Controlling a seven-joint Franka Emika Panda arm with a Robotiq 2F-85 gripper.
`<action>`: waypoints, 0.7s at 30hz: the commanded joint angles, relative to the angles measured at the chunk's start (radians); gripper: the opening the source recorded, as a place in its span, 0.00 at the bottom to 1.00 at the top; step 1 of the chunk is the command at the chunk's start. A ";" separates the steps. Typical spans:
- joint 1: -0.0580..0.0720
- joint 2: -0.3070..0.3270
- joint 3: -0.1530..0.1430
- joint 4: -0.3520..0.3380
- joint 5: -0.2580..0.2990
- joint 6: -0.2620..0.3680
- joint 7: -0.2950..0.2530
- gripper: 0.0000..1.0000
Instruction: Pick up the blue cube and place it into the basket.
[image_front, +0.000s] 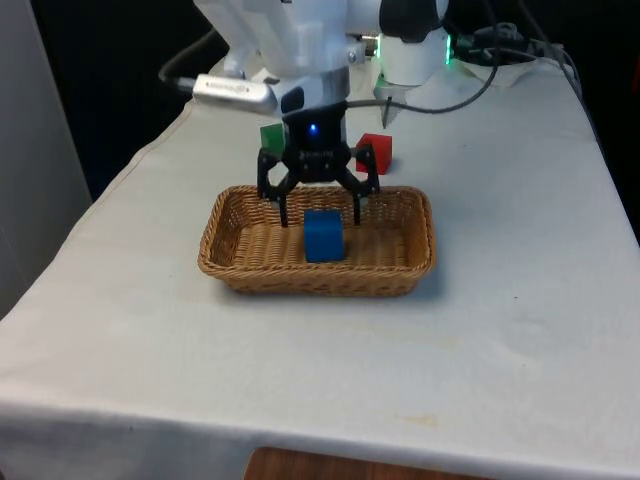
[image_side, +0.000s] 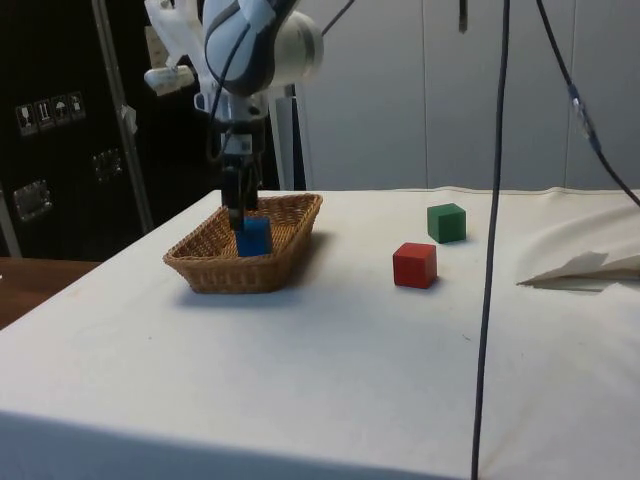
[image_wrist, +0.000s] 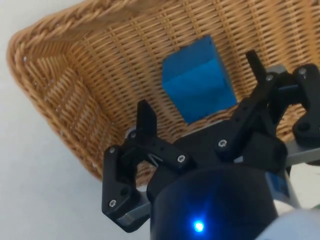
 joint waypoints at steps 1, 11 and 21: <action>0.004 -0.014 -0.004 -0.005 -0.003 -0.013 0.008 1.00; 0.005 -0.073 -0.010 0.001 -0.007 -0.071 0.012 1.00; 0.004 -0.128 -0.013 0.011 -0.008 -0.126 0.015 1.00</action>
